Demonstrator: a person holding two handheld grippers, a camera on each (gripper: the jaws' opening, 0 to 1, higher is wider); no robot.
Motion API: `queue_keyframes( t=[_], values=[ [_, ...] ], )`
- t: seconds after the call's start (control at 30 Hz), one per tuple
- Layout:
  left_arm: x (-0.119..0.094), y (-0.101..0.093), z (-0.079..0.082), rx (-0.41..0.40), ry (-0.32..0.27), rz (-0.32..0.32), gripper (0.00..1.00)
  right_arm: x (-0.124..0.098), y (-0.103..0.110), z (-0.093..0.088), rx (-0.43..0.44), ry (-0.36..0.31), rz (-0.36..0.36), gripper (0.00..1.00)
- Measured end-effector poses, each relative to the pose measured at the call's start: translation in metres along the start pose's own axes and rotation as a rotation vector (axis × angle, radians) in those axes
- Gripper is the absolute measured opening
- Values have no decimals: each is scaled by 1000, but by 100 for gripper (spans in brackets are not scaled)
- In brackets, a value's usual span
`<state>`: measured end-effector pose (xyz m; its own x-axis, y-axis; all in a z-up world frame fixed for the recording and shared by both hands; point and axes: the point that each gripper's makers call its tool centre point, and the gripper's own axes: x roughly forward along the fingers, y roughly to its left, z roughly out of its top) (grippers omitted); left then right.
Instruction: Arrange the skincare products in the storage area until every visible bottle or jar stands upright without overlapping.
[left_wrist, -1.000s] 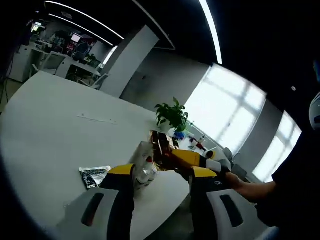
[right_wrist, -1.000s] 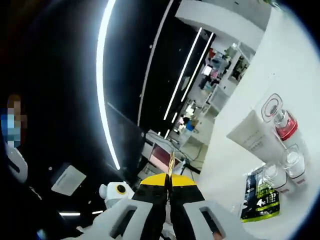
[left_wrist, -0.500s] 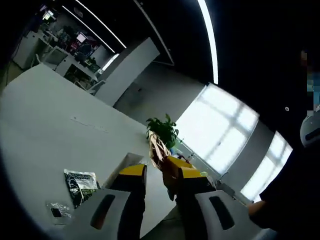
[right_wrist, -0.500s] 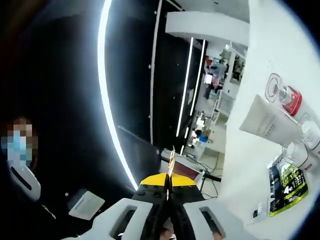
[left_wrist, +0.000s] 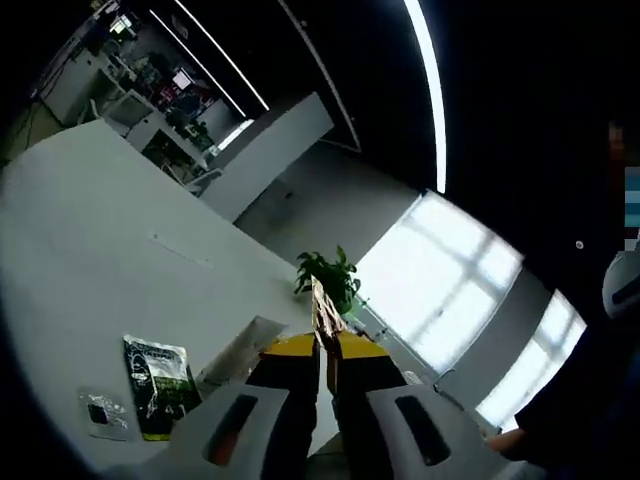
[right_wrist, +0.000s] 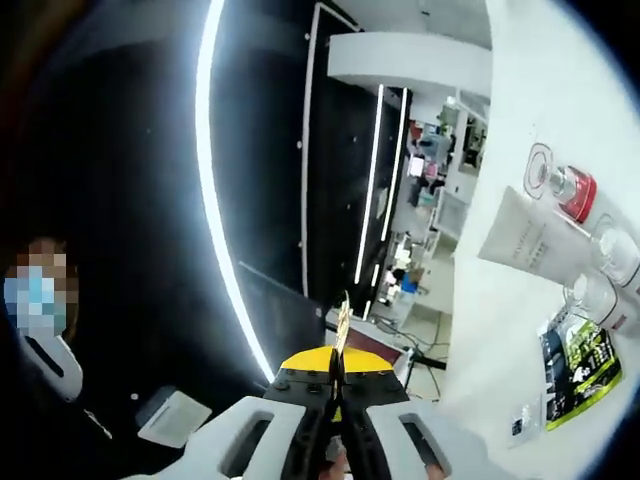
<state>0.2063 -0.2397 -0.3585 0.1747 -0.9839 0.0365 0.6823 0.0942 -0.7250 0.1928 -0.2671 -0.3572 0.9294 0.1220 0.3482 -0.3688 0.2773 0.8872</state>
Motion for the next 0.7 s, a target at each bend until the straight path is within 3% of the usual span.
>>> queue_keyframes(
  t=[0.27, 0.4, 0.6, 0.7],
  values=[
    [1, -4, 1, -4, 85, -12, 0, -4, 4, 1, -22, 37, 9, 0],
    [-3, -2, 6, 2, 111, -17, 0, -10, 1, 5, -66, 56, -2, 7],
    [-10, -6, 5, -40, 195, -34, 0, -26, -1, 11, -189, 145, -11, 5],
    [-15, -8, 4, -33, 248, -47, 0, -34, 2, 14, -312, 226, -6, 6]
  ],
)
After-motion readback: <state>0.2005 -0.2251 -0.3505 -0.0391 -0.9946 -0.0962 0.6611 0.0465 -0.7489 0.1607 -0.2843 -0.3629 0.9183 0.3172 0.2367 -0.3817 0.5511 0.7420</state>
